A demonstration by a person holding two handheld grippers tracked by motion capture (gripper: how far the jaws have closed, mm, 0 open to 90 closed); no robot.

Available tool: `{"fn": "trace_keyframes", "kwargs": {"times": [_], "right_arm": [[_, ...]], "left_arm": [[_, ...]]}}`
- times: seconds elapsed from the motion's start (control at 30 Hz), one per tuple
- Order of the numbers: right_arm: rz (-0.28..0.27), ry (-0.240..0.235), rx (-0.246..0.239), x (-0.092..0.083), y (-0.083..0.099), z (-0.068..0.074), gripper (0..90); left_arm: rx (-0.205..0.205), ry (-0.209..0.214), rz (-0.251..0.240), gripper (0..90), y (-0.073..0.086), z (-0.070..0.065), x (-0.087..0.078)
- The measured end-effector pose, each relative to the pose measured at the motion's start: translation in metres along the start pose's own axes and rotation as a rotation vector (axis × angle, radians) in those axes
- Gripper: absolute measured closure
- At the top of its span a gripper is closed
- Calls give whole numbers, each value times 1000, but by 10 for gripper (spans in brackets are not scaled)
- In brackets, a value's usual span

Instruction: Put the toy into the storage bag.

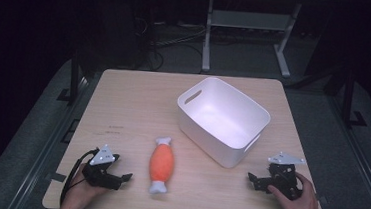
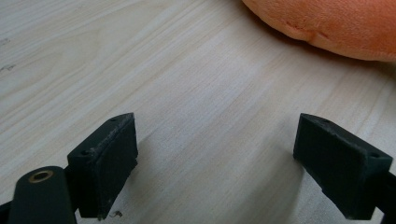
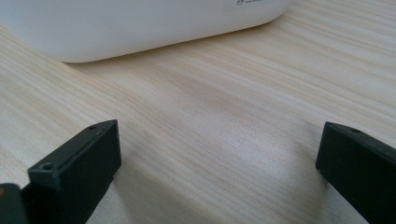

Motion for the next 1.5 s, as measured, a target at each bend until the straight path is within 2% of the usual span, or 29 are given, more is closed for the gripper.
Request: {"fn": "trace_keyframes", "kwargs": {"times": [0.23,0.27,0.3,0.37,0.4,0.57,0.6,0.63,0.77,0.8,0.83,0.93,1.1,1.23,1.5], "right_arm": [[1,0,0,0,0,0,0],[1,0,-1,0,0,0,0],[1,0,-1,0,0,0,0],[1,0,-1,0,0,0,0],[1,0,-1,0,0,0,0],[1,0,-1,0,0,0,0],[1,0,-1,0,0,0,0],[1,0,-1,0,0,0,0],[1,0,0,0,0,0,0],[1,0,0,0,0,0,0],[1,0,0,0,0,0,0],[1,0,-1,0,0,0,0],[1,0,-1,0,0,0,0],[1,-1,-1,0,0,0,0],[1,-1,-1,0,0,0,0]], "left_arm": [[-10,7,15,144,-3,0,-1],[-11,13,13,195,-4,0,-2],[-13,24,8,195,-5,-1,-3],[-11,33,-8,274,-9,-3,-6],[-9,63,-18,354,-14,-6,-11],[-4,104,-26,560,-25,-13,-16],[6,120,-18,605,-27,-16,-17],[7,132,-11,605,-29,-17,-17],[33,188,13,784,-37,-24,-21],[50,199,23,853,-40,-25,-23],[50,199,23,887,-40,-25,-23],[70,221,55,897,-46,-29,-25],[84,238,72,897,-51,-32,-25],[84,251,79,898,-56,-35,-26],[114,291,88,898,-71,-46,-22]]}}
Point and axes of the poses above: each handheld gripper's, and its own axes: x roughly forward along the jaws, y roughly out of its underside, z roughly to its left, the point moved 4 cm from there along x, roughly forward along the jaws, and after that the axes turned 6 degrees about x, right-handed, at the moved point
